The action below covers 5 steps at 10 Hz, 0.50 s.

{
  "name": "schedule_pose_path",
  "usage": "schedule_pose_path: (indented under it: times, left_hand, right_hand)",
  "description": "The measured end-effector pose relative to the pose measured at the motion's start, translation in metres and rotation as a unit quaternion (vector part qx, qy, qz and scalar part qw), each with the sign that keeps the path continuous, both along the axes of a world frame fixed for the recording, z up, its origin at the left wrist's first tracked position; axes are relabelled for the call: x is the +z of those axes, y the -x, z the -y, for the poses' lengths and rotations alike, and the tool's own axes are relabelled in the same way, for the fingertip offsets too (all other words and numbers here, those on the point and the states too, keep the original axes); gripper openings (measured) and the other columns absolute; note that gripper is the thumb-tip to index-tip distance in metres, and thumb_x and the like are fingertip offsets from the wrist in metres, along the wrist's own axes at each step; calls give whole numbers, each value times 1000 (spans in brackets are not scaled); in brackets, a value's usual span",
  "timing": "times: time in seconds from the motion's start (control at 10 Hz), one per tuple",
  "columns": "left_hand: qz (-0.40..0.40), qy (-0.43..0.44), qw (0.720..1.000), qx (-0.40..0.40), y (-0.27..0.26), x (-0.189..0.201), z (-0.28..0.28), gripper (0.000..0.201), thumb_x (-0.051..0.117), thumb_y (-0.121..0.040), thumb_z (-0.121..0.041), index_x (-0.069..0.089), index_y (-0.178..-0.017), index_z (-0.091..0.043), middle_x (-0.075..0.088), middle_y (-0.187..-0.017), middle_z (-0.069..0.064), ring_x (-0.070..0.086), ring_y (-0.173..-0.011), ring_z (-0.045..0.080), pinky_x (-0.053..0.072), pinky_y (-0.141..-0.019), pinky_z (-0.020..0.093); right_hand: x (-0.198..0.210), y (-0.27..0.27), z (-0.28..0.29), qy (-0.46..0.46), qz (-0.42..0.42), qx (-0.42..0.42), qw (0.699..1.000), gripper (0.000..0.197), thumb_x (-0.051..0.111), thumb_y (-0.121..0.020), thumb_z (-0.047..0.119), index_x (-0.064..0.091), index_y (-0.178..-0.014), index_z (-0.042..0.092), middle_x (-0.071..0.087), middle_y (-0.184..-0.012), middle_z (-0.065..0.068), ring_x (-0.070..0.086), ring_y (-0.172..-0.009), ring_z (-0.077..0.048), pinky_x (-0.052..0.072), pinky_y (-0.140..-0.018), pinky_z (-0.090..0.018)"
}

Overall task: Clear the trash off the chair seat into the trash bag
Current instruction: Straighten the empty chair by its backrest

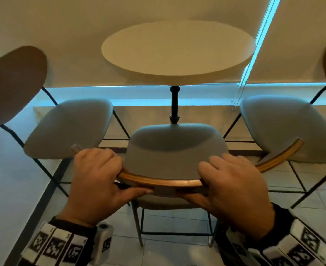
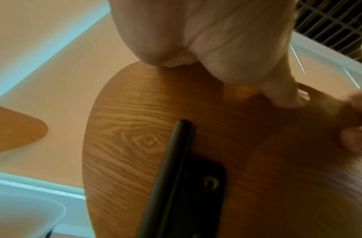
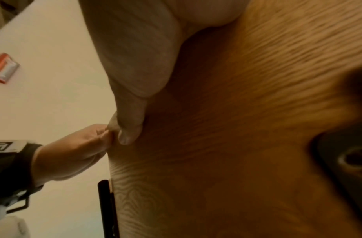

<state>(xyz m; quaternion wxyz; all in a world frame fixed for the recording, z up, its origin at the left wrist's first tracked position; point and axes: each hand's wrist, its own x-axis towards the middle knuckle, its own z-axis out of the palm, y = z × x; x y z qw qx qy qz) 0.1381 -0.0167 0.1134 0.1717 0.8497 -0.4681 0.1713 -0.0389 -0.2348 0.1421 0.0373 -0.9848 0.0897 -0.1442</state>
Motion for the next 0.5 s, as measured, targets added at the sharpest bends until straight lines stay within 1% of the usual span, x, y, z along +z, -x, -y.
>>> schedule_pose_path:
  times: [0.1,0.2,0.3,0.4,0.5]
  left_hand:
    - [-6,1,1000,-23,-14,-4,-10,64,55,-74,-87,60,-64,-23,53,-73,-8,47,-72,16,32,-74,36]
    - [-14,-2,999,-35,-34,2,-20,62,57,-73,-87,61,-62,-26,53,-70,-11,49,-70,15,33,-74,36]
    - [-26,-13,999,-44,-48,6,-27,61,59,-72,-88,62,-62,-27,54,-71,-12,52,-71,15,37,-74,42]
    - [-55,-10,994,-91,-43,24,-33,53,66,-70,-84,70,-75,-31,61,-85,-14,56,-82,12,38,-80,39]
    - [-227,55,971,-47,-71,-12,-65,56,93,-52,-62,74,-100,-40,68,-108,-4,60,-104,14,47,-90,36]
  right_hand:
    - [-3,-7,-17,-6,0,-14,1000,57,49,-80,81,45,-63,27,41,-58,9,36,-50,-13,30,-50,-26]
    - [0,-16,-28,-10,-2,-33,999,55,50,-78,83,46,-63,29,43,-59,11,39,-52,-11,31,-50,-25]
    - [-4,-28,-37,-28,-18,-31,999,58,42,-82,84,47,-63,30,45,-60,12,41,-52,-10,38,-48,-26]
    - [18,-28,-35,-100,-119,-50,987,61,37,-74,93,49,-70,33,51,-70,16,48,-64,-5,47,-60,-22]
    - [52,-6,-21,-273,-58,-48,959,61,54,-56,96,61,-93,49,62,-101,24,59,-98,2,55,-77,-22]
